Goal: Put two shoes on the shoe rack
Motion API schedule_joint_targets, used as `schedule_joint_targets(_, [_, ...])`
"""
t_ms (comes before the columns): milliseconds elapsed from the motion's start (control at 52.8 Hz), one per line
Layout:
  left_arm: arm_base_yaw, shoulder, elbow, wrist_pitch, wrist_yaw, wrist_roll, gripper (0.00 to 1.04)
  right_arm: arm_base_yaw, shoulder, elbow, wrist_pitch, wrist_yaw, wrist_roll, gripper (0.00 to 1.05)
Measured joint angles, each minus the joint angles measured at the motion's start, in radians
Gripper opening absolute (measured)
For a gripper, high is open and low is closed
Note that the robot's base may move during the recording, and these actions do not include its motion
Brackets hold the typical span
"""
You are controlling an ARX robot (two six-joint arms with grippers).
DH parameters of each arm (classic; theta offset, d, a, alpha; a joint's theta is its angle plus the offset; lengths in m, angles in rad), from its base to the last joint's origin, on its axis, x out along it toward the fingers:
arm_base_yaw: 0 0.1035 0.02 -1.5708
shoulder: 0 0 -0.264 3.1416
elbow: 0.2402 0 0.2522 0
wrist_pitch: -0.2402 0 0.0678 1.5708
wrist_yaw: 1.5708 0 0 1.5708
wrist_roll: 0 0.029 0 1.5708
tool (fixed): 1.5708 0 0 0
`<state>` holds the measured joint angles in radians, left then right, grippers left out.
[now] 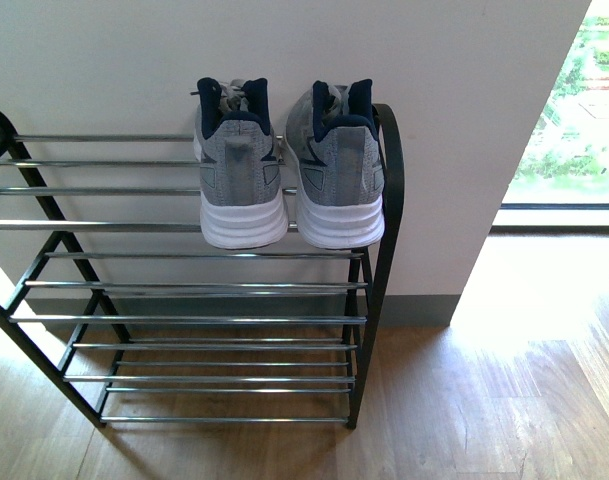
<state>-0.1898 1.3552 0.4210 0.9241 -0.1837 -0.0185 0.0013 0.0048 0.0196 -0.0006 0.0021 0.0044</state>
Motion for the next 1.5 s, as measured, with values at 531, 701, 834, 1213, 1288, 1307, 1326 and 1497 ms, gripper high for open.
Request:
schedule_joint_targets(531, [0.101, -0.320, -0.270, -0.050, 0.099, 0.008, 0.01, 0.000, 0.000, 0.000, 0.000, 0.000, 0.000, 0.96])
schedule_joint_targets(701, [0.172, -0.430, -0.319, -0.113, 0.177, 0.009, 0.01, 0.000, 0.000, 0.000, 0.000, 0.000, 0.000, 0.96])
schedule_joint_targets(834, [0.185, -0.472, -0.375, -0.090, 0.181, 0.010, 0.01, 0.000, 0.000, 0.000, 0.000, 0.000, 0.000, 0.96])
schedule_joint_targets(1213, [0.185, -0.796, -0.407, -0.377, 0.182, 0.010, 0.01, 0.000, 0.000, 0.000, 0.000, 0.000, 0.000, 0.96])
schedule_joint_targets(1288, [0.185, -0.839, -0.407, -0.416, 0.182, 0.010, 0.01, 0.000, 0.000, 0.000, 0.000, 0.000, 0.000, 0.96])
schedule_joint_targets(1307, [0.185, -0.851, -0.407, -0.426, 0.182, 0.010, 0.01, 0.000, 0.000, 0.000, 0.000, 0.000, 0.000, 0.96])
schedule_joint_targets(1326, [0.185, -0.857, -0.407, -0.433, 0.182, 0.010, 0.01, 0.000, 0.000, 0.000, 0.000, 0.000, 0.000, 0.96])
schedule_joint_targets(1497, [0.185, -0.962, -0.407, -0.532, 0.182, 0.010, 0.01, 0.000, 0.000, 0.000, 0.000, 0.000, 0.000, 0.96])
